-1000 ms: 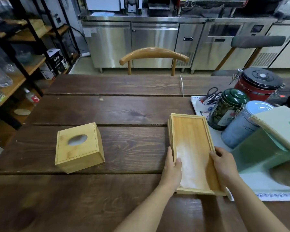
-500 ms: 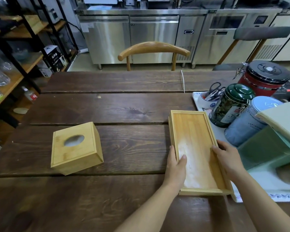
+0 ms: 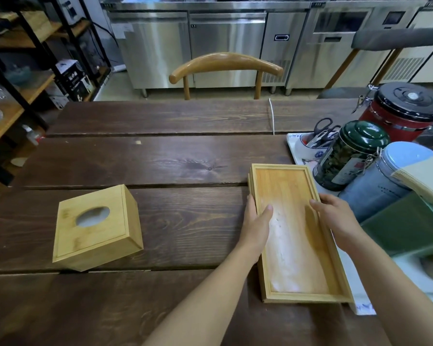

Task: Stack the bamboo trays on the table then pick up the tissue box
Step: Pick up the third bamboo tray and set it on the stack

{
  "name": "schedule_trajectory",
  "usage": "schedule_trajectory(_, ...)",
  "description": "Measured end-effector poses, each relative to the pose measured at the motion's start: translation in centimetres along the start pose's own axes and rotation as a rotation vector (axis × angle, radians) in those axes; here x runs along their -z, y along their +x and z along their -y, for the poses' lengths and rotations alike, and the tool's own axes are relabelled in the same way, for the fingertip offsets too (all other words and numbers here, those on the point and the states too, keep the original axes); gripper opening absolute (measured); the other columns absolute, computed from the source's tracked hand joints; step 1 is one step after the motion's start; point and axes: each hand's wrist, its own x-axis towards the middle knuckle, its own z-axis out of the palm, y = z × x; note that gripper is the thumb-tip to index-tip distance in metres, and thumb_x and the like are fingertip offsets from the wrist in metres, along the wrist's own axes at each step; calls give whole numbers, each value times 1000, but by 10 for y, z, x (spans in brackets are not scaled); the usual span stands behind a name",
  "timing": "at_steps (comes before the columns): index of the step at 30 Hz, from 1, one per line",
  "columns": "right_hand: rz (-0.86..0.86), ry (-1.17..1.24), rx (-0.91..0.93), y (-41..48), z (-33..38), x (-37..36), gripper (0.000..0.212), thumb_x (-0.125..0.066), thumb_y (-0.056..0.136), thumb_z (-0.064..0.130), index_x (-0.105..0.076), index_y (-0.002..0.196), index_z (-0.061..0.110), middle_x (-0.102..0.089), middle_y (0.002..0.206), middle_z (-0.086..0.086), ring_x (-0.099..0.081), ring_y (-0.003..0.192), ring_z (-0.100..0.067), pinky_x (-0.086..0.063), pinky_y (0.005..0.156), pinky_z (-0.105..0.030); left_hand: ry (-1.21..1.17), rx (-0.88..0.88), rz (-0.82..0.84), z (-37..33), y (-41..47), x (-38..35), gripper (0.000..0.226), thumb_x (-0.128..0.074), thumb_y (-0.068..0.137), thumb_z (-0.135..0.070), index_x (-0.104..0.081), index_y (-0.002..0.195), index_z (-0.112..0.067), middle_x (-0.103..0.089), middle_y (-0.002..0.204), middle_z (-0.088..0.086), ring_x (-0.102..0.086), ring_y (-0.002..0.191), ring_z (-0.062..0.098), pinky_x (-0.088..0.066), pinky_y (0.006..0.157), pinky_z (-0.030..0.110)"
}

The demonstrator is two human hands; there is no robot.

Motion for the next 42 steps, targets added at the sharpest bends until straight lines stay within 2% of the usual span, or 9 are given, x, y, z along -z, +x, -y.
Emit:
schedule_trajectory(7, -37, 27, -4, 0, -2, -3, 33, -52, 89, 15, -55, 122, 10, -51, 78, 18, -45, 72, 2, -34, 76, -34, -18, -9, 11, 8, 0, -1, 67, -46, 96, -36, -7, 150, -37, -23, 159, -5, -26, 143, 18, -24, 117, 49)
schedule_trajectory(11, -39, 47, -7, -2, -1, -3, 32, -53, 89, 14, -56, 121, 10, -50, 77, 18, -45, 69, 1, -35, 64, -27, -29, 1, 21, 6, -1, 0, 67, -45, 96, -37, -6, 150, -38, -22, 159, -5, -25, 143, 18, -23, 117, 49)
schedule_trajectory(17, -4, 89, -38, -15, -7, 4, 35, -53, 89, 16, -53, 124, 14, -57, 93, 8, -50, 83, -12, -37, 77, -34, -58, 17, 20, 12, -13, 3, 66, -47, 94, -40, -11, 150, -40, -28, 157, -6, -29, 141, 17, -25, 117, 49)
schedule_trajectory(21, 35, 126, -48, -31, -24, 11, 38, -49, 88, 8, -53, 124, 22, -59, 93, 14, -56, 84, -9, -43, 63, -29, -81, 23, 19, 28, -27, 4, 66, -48, 94, -40, -11, 149, -42, -29, 156, -8, -30, 141, 16, -25, 117, 48)
schedule_trajectory(29, 84, 118, -4, -38, -32, 13, 41, -48, 89, 7, -53, 119, 34, -64, 101, 10, -60, 89, -15, -48, 81, -38, -57, 23, 19, 33, -33, 0, 61, -40, 99, -30, -8, 149, -43, -23, 158, -6, -26, 143, 18, -23, 117, 50)
schedule_trajectory(33, 125, 112, -19, -34, -23, 16, 29, -51, 88, 10, -60, 100, 34, -62, 92, 14, -57, 84, -10, -48, 70, -30, -28, -6, 13, 27, -26, 0, 64, -45, 96, -33, -10, 150, -40, -26, 157, -6, -29, 142, 17, -25, 117, 48)
schedule_trajectory(36, 156, 73, -5, -26, -11, 16, 24, -53, 88, 10, -62, 83, 33, -64, 92, 10, -57, 87, -9, -44, 76, -30, 9, -31, -2, 15, -9, 3, 62, -48, 94, -36, -18, 149, -38, -36, 153, -3, -37, 137, 19, -31, 113, 50)
schedule_trajectory(39, 149, 51, 3, -14, -1, 13, 19, -53, 88, 10, -62, 97, 25, -64, 93, 6, -56, 93, -16, -41, 75, -29, 27, -51, -24, -4, 15, 8, 61, -48, 94, -37, -20, 149, -33, -38, 151, -1, -40, 134, 19, -33, 111, 44)
schedule_trajectory(42, 134, 12, 11, -3, 4, 10, 28, -52, 89, 12, -59, 116, 18, -64, 100, 2, -56, 97, -18, -41, 68, -28, 59, -48, -71, -22, 45, 16, 65, -47, 94, -41, -14, 150, -32, -26, 158, 0, -29, 142, 22, -27, 113, 45)
